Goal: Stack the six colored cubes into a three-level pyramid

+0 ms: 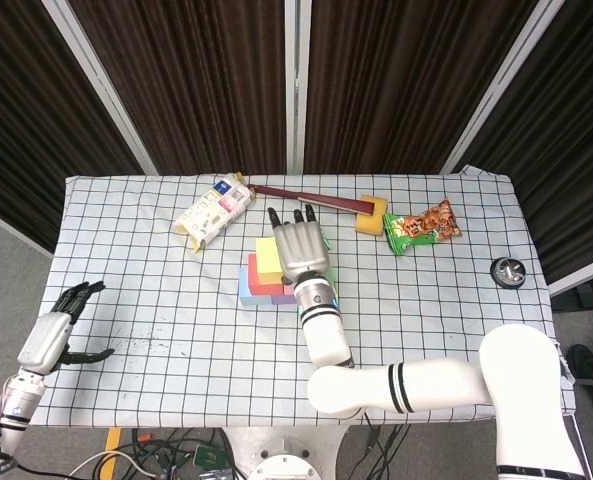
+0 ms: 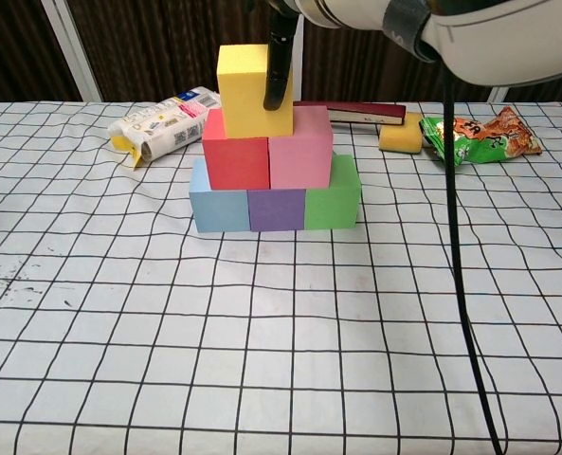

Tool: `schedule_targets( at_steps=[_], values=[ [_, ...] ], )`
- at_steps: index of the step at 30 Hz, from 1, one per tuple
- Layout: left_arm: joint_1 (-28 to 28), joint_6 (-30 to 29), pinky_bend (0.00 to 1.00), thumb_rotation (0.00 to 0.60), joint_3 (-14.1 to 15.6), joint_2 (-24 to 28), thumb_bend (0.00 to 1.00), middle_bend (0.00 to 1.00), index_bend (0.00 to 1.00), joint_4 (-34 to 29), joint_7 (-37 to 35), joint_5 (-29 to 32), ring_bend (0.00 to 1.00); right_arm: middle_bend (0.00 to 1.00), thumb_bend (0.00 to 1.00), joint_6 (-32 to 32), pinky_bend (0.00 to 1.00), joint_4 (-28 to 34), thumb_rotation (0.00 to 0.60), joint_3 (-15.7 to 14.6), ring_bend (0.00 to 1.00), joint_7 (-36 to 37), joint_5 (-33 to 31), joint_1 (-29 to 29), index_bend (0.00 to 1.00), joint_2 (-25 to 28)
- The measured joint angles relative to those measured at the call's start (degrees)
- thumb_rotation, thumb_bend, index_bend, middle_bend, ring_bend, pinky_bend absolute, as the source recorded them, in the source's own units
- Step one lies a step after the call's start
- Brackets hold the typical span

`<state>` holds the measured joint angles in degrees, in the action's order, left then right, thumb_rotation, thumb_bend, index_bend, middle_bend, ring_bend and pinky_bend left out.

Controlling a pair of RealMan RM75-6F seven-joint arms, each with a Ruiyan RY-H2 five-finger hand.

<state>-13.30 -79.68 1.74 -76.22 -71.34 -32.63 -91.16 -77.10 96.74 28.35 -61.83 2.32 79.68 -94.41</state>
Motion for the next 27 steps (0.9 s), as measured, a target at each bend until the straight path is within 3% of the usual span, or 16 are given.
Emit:
schedule_targets(
  at_steps=[27],
  values=[
    [-0.1, 0.1, 0.07, 0.600, 0.1, 0.2, 0.00, 0.11, 0.06, -0.4, 0.1, -0.1, 0.02, 0.45, 0.09, -1.6, 0.00, 0.2, 0.600, 1.3, 0.11, -1.7, -0.6, 0.4, 0.00, -0.7]
  ],
)
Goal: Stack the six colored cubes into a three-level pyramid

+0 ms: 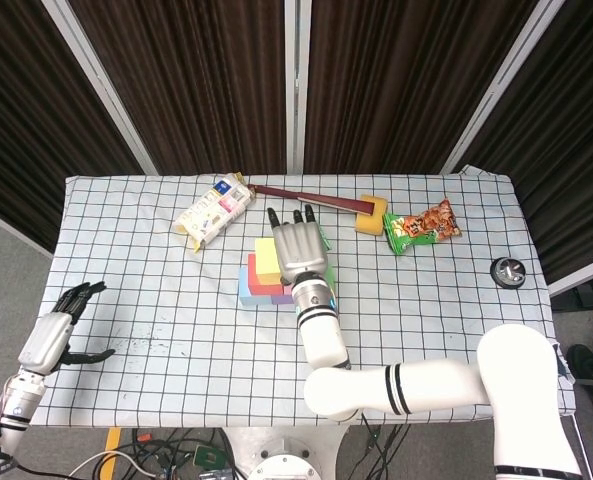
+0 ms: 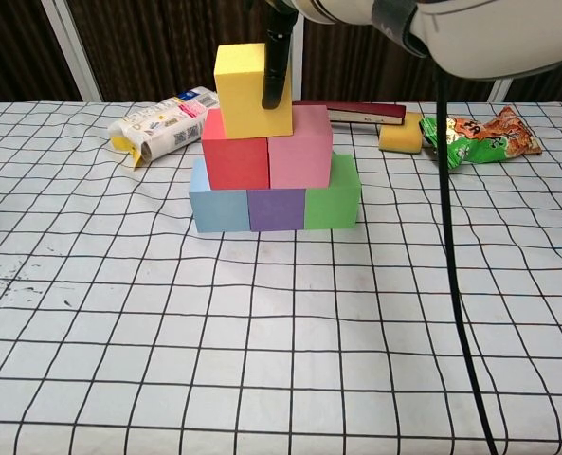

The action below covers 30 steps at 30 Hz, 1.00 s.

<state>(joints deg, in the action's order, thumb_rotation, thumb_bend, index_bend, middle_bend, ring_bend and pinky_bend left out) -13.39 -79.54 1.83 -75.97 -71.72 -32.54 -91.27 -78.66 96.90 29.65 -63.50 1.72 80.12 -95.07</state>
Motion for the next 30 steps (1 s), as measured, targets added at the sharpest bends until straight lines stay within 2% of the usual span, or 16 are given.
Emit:
schedule_targets(
  at_steps=[11, 15, 17, 20, 30],
  values=[
    [0.0, 0.0, 0.07, 0.600, 0.0, 0.0, 0.00, 0.11, 0.06, 0.0, -0.1, 0.0, 0.02, 0.42, 0.09, 0.3, 0.00, -0.7, 0.600, 0.0, 0.11, -0.5, -0.9, -0.3, 0.00, -0.4],
    [0.0, 0.0, 0.07, 0.600, 0.0, 0.0, 0.00, 0.11, 0.06, 0.1, -0.2, 0.1, 0.02, 0.35, 0.07, 0.7, 0.00, -0.7, 0.600, 0.1, 0.09, -0.5, -1.3, -0.5, 0.00, -0.3],
    [0.0, 0.0, 0.07, 0.600, 0.0, 0.0, 0.00, 0.11, 0.06, 0.2, -0.2, 0.1, 0.02, 0.26, 0.04, 1.2, 0.00, -0.5, 0.600, 0.2, 0.03, -0.3, -1.3, -0.7, 0.00, -0.1],
    [0.0, 0.0, 0.07, 0.600, 0.0, -0.1, 0.00, 0.11, 0.06, 0.2, -0.3, 0.0, 0.02, 0.18, 0.02, 1.7, 0.00, -0.1, 0.600, 0.3, 0.00, -0.1, -1.4, -1.0, 0.00, 0.2],
    [0.0, -0.1, 0.07, 0.600, 0.0, 0.0, 0.00, 0.11, 0.06, 0.2, -0.5, 0.0, 0.02, 0.14, 0.00, 2.5, 0.00, 0.7, 0.600, 0.3, 0.00, 0.2, -1.8, -1.3, 0.00, 0.8]
  ],
)
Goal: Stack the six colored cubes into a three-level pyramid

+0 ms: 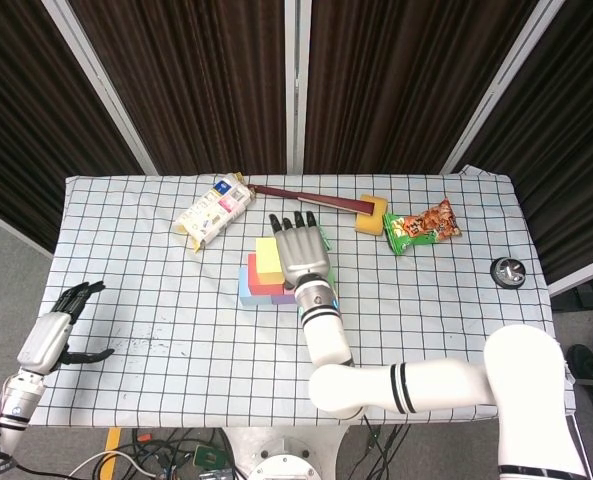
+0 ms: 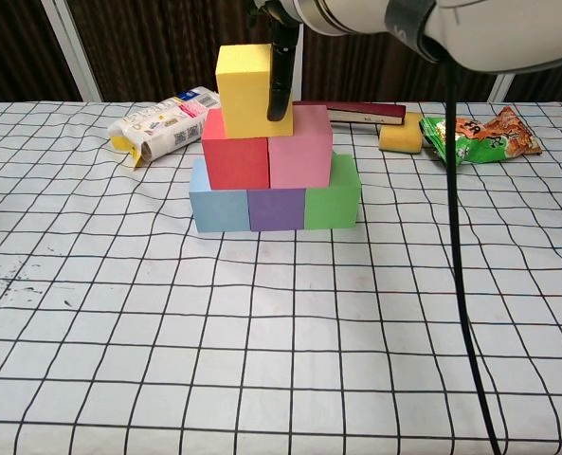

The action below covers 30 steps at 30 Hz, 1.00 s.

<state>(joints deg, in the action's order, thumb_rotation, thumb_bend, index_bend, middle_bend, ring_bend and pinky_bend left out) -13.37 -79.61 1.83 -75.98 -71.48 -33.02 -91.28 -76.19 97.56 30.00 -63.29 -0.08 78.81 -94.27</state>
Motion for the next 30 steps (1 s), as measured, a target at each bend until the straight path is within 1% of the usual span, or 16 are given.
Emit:
schedule_targets(
  at_steps=[8, 12, 18, 23, 26, 30],
  values=[
    [-0.1, 0.0, 0.07, 0.600, 0.0, 0.0, 0.00, 0.11, 0.06, -0.1, 0.3, -0.2, 0.02, 0.12, 0.00, -0.3, 0.00, 2.8, 0.600, 0.2, 0.00, 0.9, 0.3, -0.9, 0.00, 1.8],
    [-0.3, 0.3, 0.07, 0.600, 0.0, 0.1, 0.00, 0.11, 0.06, -0.5, 1.0, -0.3, 0.02, 0.12, 0.00, -0.9, 0.00, 6.0, 0.600, 0.5, 0.00, 1.8, 1.0, -2.0, 0.00, 4.1],
    [-0.7, 0.9, 0.07, 0.600, -0.1, -0.1, 0.00, 0.11, 0.06, -1.2, 2.4, -0.1, 0.02, 0.12, 0.00, -1.9, 0.00, 12.0, 0.600, 0.5, 0.00, 3.8, 2.0, -5.3, 0.00, 9.7],
    [-1.1, 1.5, 0.07, 0.600, -0.4, -0.1, 0.00, 0.11, 0.06, -2.0, 4.0, 0.2, 0.02, 0.11, 0.00, -1.9, 0.00, 15.3, 0.600, -0.8, 0.00, 6.0, 2.8, -9.4, 0.00, 15.1],
    [-1.3, 1.7, 0.07, 0.600, -0.5, 0.0, 0.00, 0.11, 0.06, -2.8, 5.2, 0.3, 0.02, 0.11, 0.00, -0.7, 0.00, 15.7, 0.600, -2.0, 0.00, 8.4, 3.6, -12.1, 0.00, 17.5],
    [-1.4, 1.9, 0.07, 0.600, -0.6, 0.3, 0.00, 0.11, 0.06, -4.1, 7.1, 0.6, 0.02, 0.11, 0.00, 1.8, 0.00, 15.1, 0.600, -4.2, 0.00, 12.2, 6.0, -15.4, 0.00, 19.3]
  ],
)
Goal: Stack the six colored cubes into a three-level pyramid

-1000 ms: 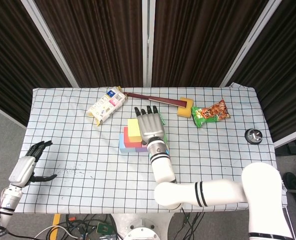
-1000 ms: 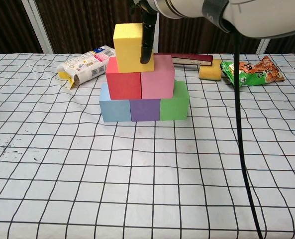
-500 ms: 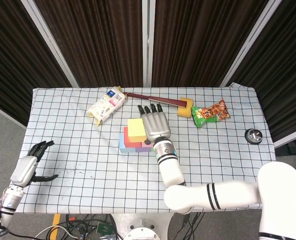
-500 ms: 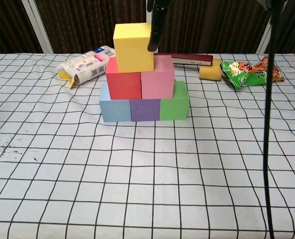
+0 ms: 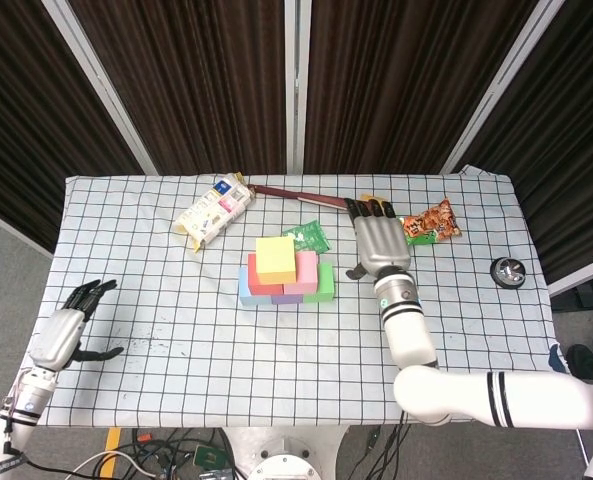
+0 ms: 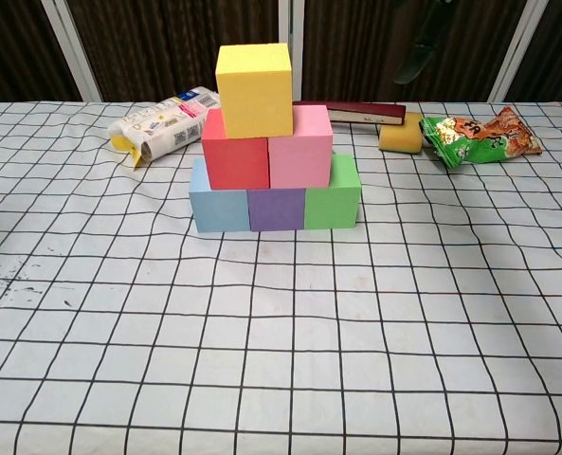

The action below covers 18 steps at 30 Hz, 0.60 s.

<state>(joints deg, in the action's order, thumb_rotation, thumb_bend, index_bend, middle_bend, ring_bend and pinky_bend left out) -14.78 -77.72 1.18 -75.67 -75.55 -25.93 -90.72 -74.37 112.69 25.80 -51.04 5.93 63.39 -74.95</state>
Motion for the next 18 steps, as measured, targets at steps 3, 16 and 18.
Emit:
schedule_targets(
  at_steps=[3, 16, 18],
  values=[
    [0.0, 0.1, 0.07, 0.600, 0.0, 0.4, 0.00, 0.11, 0.06, -0.8, 1.2, 0.2, 0.02, 0.11, 0.00, 1.8, 0.00, -1.3, 0.600, -1.9, 0.00, 3.2, 3.4, -2.4, 0.00, 0.7],
    [0.5, 0.4, 0.07, 0.600, -0.1, 0.9, 0.00, 0.11, 0.06, -3.4, 5.7, 1.1, 0.02, 0.11, 0.00, 11.4, 0.00, -20.5, 0.600, -6.7, 0.00, 17.8, 15.6, -7.6, 0.00, -7.2],
    [0.5, 0.4, 0.07, 0.600, -0.1, 0.8, 0.00, 0.11, 0.06, -3.4, 5.7, 1.2, 0.02, 0.11, 0.00, 12.8, 0.00, -23.9, 0.600, -6.6, 0.00, 19.5, 16.5, -7.5, 0.00, -9.5]
  ],
)
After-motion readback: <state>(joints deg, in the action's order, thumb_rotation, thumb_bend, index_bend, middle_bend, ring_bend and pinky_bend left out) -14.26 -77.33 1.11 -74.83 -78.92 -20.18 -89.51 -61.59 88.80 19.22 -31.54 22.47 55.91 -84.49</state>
